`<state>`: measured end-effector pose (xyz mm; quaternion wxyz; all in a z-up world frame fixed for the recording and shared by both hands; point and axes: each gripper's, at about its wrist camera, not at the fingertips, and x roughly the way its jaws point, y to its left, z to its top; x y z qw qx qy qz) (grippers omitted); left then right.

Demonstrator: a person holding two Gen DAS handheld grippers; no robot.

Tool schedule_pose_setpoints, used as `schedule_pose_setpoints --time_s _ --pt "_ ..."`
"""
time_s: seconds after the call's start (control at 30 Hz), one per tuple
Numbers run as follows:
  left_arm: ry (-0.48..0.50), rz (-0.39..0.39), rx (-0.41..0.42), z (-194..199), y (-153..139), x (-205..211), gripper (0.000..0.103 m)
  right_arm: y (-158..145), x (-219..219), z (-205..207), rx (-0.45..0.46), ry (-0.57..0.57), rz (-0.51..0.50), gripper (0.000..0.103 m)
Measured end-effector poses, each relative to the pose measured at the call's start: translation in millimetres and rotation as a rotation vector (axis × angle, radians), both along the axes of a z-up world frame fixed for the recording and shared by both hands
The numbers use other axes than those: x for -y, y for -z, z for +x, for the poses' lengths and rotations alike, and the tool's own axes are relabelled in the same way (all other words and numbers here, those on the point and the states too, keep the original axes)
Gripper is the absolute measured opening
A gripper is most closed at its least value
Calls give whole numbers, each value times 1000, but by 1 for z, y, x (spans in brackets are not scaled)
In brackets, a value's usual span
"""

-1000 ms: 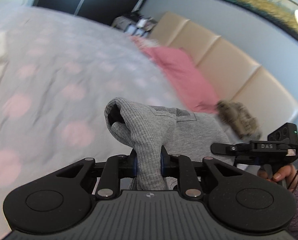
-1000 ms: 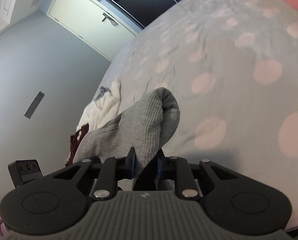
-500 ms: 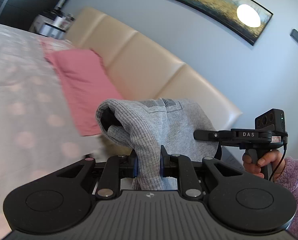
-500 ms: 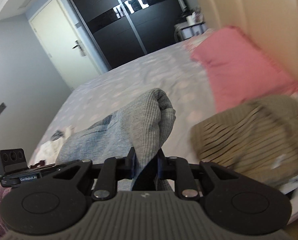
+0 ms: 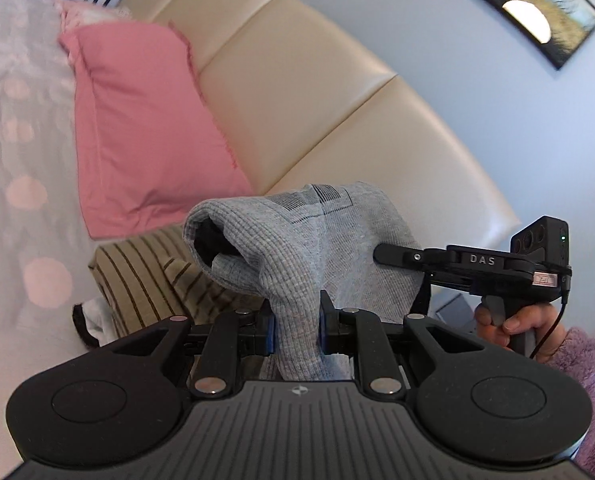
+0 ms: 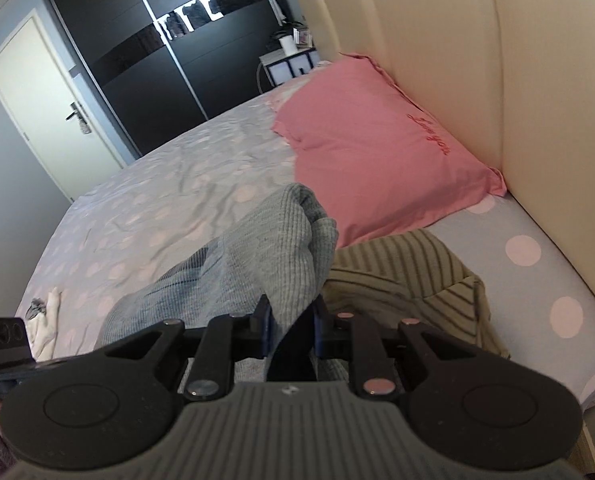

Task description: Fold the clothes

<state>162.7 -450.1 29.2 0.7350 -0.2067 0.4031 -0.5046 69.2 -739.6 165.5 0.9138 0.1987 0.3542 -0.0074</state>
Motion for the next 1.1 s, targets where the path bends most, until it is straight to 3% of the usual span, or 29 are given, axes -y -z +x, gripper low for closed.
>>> schedule_pose_setpoints --time_s 0.23,0.3,0.4,0.43,0.47,0.53,0.6,0.7,0.83,0.93,1.1 --pt "-12 18 -62 31 40 21 19 72 42 28 -14 59 66 23" --pt "-11 17 -76 36 45 23 21 84 51 27 5 92 77 33" --pt "-9 15 -75 36 43 20 31 91 63 22 47 150 111 38" --pt "-13 15 -71 35 40 17 39 91 65 19 62 159 130 38" --pt "-21 12 -63 32 37 14 49 89 65 17 76 168 136 38" --pt "-32 13 -38 24 27 4 56 80 62 10 92 192 116 38" --pt "-32 28 3 13 16 -9 56 71 57 3 110 220 98 52" --pt "-41 82 103 -6 -8 -32 58 51 43 -13 162 228 126 55" --pt "-93 124 228 -30 -39 -80 65 13 3 -32 223 160 106 66" --pt "-163 196 309 -60 -66 -128 69 -16 -39 -45 268 102 97 68" --pt "-308 320 447 -109 -83 -211 74 -45 -125 -63 340 -36 182 76"
